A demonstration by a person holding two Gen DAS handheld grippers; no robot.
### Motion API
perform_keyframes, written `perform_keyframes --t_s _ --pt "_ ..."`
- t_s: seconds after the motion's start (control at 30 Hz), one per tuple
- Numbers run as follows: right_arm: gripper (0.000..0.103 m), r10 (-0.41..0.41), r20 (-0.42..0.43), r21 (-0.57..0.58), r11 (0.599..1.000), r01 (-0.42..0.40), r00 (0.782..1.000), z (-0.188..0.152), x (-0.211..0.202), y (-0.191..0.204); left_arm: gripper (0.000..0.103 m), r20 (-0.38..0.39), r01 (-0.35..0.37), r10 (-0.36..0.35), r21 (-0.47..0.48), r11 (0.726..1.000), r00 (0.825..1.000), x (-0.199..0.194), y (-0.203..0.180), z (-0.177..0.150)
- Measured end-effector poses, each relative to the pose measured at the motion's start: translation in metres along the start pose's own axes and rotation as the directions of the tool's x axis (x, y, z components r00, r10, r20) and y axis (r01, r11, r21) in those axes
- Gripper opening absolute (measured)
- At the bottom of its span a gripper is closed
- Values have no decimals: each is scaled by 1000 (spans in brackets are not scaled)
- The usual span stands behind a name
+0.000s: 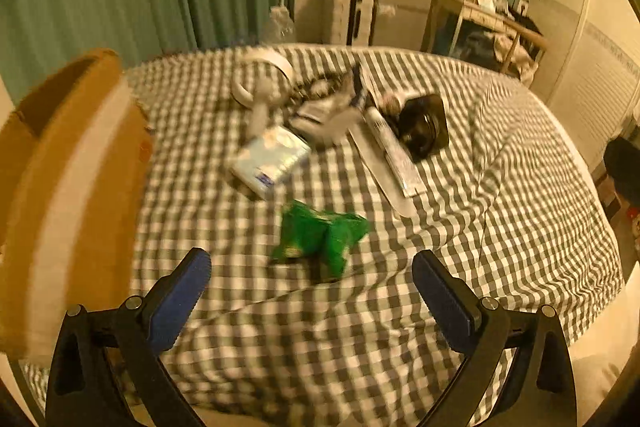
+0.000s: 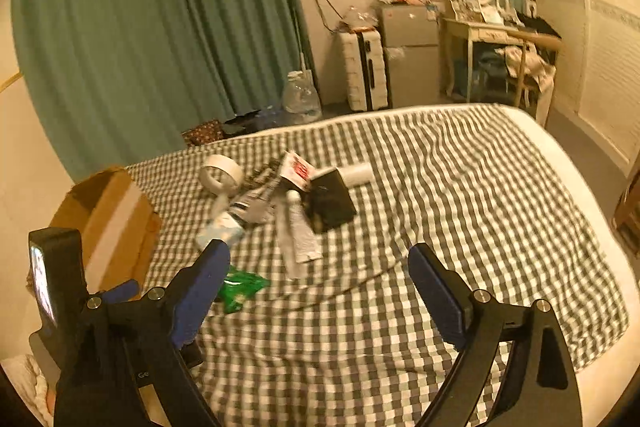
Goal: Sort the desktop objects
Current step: 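Grasp the green snack bag with the left tool while the right tool grasps the toothpaste tube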
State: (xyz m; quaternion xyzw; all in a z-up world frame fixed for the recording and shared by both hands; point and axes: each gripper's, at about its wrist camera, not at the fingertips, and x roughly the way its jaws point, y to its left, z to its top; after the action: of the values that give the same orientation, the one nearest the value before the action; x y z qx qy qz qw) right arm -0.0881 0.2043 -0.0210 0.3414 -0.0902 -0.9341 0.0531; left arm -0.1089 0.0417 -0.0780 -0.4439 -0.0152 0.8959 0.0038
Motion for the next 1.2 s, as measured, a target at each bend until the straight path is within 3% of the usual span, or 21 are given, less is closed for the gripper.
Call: perform_keyframes --t_s 0.1,0.43,0.53,0.73,0.8,0.87,0.97,1.07,1.13,1.2 --pt "87 6 -32 2 1000 -6 999 -4 20 -10 93 -50 6 -7 -26 1000 999 24 -5 6" --pt "87 83 -112 -45 995 -88 990 6 102 -7 93 -188 -67 45 -109 992 981 91 11 -2" --pt "87 113 -163 -74 989 -126 980 5 137 4 93 -180 -46 18 -153 987 984 96 20 -6" --pt "82 111 -241 -90 987 -136 964 2 197 18 93 -163 -47 23 -144 988 986 98 18 -11" --pt "74 97 -243 -78 990 -119 965 3 208 18 93 -154 -36 12 -154 987 988 99 20 -12" --pt "51 91 -255 -55 993 -109 963 2 218 16 93 -151 -29 4 -159 987 989 99 21 -14" --pt "45 93 -259 -48 993 -109 961 -3 218 12 92 -145 -24 0 -164 986 989 99 22 -15" --pt "36 85 -274 -58 993 -105 958 -6 209 12 78 -129 -15 -9 -185 983 992 95 26 -15" --pt "32 80 -280 -61 993 -101 957 -11 201 12 54 -112 -16 -8 -207 978 994 90 32 -15" --pt "30 66 -286 -69 994 -90 956 -15 193 11 47 -104 2 -29 -246 969 994 90 42 -15"
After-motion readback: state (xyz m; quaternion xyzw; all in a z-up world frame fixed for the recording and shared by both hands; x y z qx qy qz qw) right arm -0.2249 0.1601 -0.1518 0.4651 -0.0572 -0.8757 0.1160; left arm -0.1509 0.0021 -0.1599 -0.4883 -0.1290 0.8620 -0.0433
